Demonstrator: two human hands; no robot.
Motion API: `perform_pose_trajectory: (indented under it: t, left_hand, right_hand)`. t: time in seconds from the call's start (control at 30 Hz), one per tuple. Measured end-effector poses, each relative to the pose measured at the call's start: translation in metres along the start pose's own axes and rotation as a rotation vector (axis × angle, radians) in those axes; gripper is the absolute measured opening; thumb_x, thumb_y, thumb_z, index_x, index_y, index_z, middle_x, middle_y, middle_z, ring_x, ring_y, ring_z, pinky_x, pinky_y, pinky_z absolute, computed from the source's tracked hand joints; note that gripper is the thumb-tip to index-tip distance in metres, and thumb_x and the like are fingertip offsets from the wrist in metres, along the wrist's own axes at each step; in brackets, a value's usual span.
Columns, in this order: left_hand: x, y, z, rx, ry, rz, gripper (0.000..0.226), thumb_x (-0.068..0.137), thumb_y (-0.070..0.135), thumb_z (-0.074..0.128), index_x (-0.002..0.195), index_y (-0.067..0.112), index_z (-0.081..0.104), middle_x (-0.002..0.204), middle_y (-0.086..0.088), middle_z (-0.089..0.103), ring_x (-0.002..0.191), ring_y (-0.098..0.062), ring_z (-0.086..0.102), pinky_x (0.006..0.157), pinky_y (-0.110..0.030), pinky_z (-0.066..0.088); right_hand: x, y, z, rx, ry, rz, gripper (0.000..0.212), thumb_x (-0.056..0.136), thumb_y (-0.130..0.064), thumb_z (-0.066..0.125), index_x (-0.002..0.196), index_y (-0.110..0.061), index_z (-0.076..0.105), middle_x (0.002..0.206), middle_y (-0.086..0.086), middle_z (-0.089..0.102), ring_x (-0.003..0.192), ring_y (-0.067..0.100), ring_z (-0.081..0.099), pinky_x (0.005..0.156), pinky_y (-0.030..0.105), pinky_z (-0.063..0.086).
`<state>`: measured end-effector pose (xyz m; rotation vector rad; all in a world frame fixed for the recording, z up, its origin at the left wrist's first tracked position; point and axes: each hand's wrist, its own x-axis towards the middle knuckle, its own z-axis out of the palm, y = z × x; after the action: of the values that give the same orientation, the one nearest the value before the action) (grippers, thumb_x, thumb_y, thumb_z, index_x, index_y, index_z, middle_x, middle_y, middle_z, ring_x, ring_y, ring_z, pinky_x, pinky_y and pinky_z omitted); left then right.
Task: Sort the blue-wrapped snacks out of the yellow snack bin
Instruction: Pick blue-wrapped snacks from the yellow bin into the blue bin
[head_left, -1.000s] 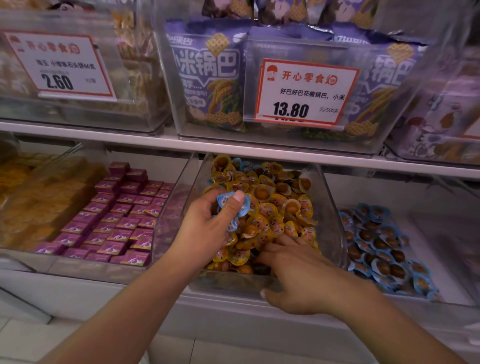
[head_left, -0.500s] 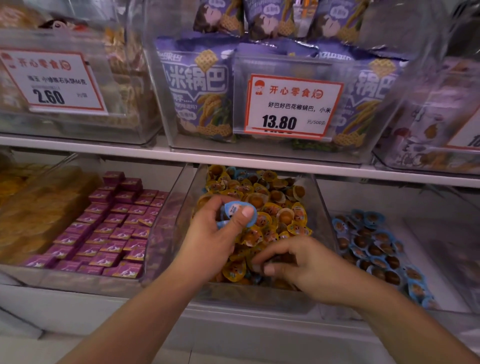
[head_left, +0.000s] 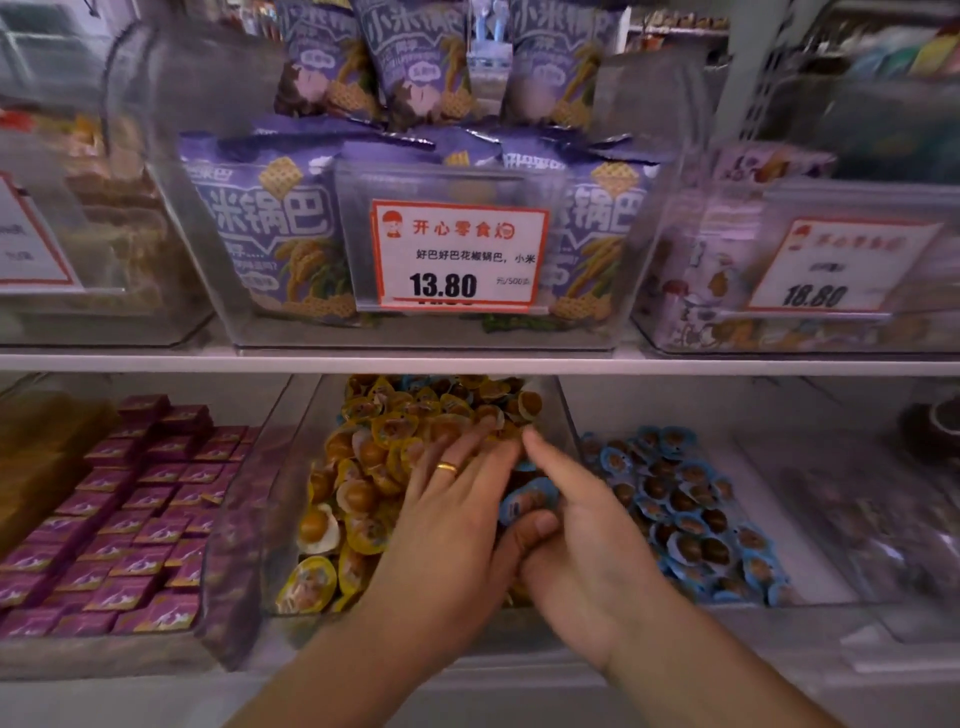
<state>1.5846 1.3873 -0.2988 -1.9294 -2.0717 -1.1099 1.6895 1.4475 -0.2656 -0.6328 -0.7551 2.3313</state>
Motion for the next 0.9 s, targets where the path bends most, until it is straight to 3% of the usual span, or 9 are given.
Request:
perform_pose_trajectory:
  t: [0.07,0.13,0.27,0.37,0.43,0.5,0.63,0.8,0.9]
  left_hand:
    - [0.000,0.005,0.003,-0.058,-0.049,0.042,0.071,0.097,0.063,0.035,0.156,0.026,0.022,0.162,0.012,0.021,0.150,-0.005,0.008,0.121,-0.041,0.022]
    - [-0.002,0.009,0.004,-0.213,-0.085,0.094,0.074,0.098,0.062,0.039,0.158,0.029,0.013,0.164,0.018,0.007,0.152,-0.006,0.004,0.122,-0.029,0.014]
    - [-0.005,0.010,0.006,-0.483,-0.102,0.003,0.066,0.097,0.055,0.049,0.155,0.039,0.022,0.160,0.024,0.023,0.148,-0.002,0.022,0.116,-0.023,0.023]
    - [-0.001,-0.007,0.007,-0.285,-0.036,-0.034,0.041,0.097,0.043,0.050,0.136,0.033,0.056,0.142,0.025,0.048,0.135,0.003,0.042,0.109,-0.029,0.039]
    - [0.002,-0.018,0.004,-0.182,-0.019,-0.073,0.033,0.096,0.037,0.049,0.121,0.029,0.068,0.127,0.019,0.061,0.122,-0.001,0.054,0.102,-0.038,0.047]
    - [0.003,-0.026,0.001,-0.078,0.022,-0.104,0.029,0.095,0.033,0.049,0.114,0.029,0.071,0.105,0.018,0.068,0.105,-0.008,0.063,0.091,-0.042,0.053]
    - [0.002,-0.038,-0.010,0.009,0.079,-0.132,0.031,0.097,0.030,0.045,0.121,0.036,0.064,0.095,0.016,0.069,0.086,-0.017,0.066,0.071,-0.031,0.052]
    - [-0.008,-0.055,-0.036,0.227,0.146,-0.087,0.032,0.094,0.024,0.049,0.121,0.028,0.067,0.081,0.001,0.069,0.081,-0.025,0.061,0.072,-0.032,0.047]
    - [-0.016,-0.068,-0.055,0.395,0.124,-0.003,0.045,0.080,0.006,0.052,0.121,0.017,0.067,0.084,-0.004,0.069,0.082,-0.030,0.063,0.093,-0.045,0.050]
  right_hand:
    - [-0.002,-0.005,-0.005,-0.101,0.049,-0.094,0.028,0.092,-0.028,0.065,0.115,-0.014,0.071,0.110,0.010,0.075,0.092,0.021,0.074,0.074,0.034,0.055]
    - [-0.002,-0.012,-0.013,-0.183,0.113,-0.171,0.023,0.090,-0.022,0.069,0.111,-0.012,0.070,0.091,0.009,0.074,0.065,0.018,0.067,0.055,0.029,0.050]
    - [0.007,-0.050,-0.047,-0.269,0.224,-0.262,0.011,0.092,-0.004,0.060,0.103,-0.005,0.063,0.064,0.012,0.061,0.055,0.021,0.060,0.037,0.024,0.037]
    - [0.024,-0.079,-0.086,-0.408,0.337,-0.219,0.015,0.094,-0.006,0.059,0.107,-0.007,0.066,0.076,0.013,0.063,0.061,0.018,0.063,0.045,0.027,0.049]
    - [0.041,-0.090,-0.110,-0.510,0.360,-0.234,0.016,0.096,-0.014,0.059,0.107,-0.011,0.070,0.088,0.006,0.067,0.073,0.016,0.066,0.074,0.039,0.059]
    - [0.056,-0.096,-0.127,-0.856,0.335,-0.311,0.023,0.099,-0.023,0.056,0.116,-0.025,0.070,0.113,-0.006,0.069,0.102,0.011,0.065,0.097,0.026,0.049]
    - [0.071,-0.099,-0.141,-1.290,0.272,-0.458,0.032,0.102,-0.023,0.051,0.130,-0.030,0.064,0.128,-0.010,0.061,0.120,0.003,0.054,0.079,-0.007,0.036]
    - [0.059,-0.089,-0.121,-1.306,0.343,-0.688,0.033,0.095,-0.007,0.053,0.094,-0.036,0.069,0.102,-0.008,0.073,0.089,-0.003,0.066,0.071,-0.001,0.041]
    - [0.037,-0.068,-0.074,-1.273,0.211,-0.852,0.027,0.088,-0.022,0.050,0.090,-0.037,0.072,0.087,-0.023,0.073,0.072,-0.010,0.063,0.062,0.000,0.041]
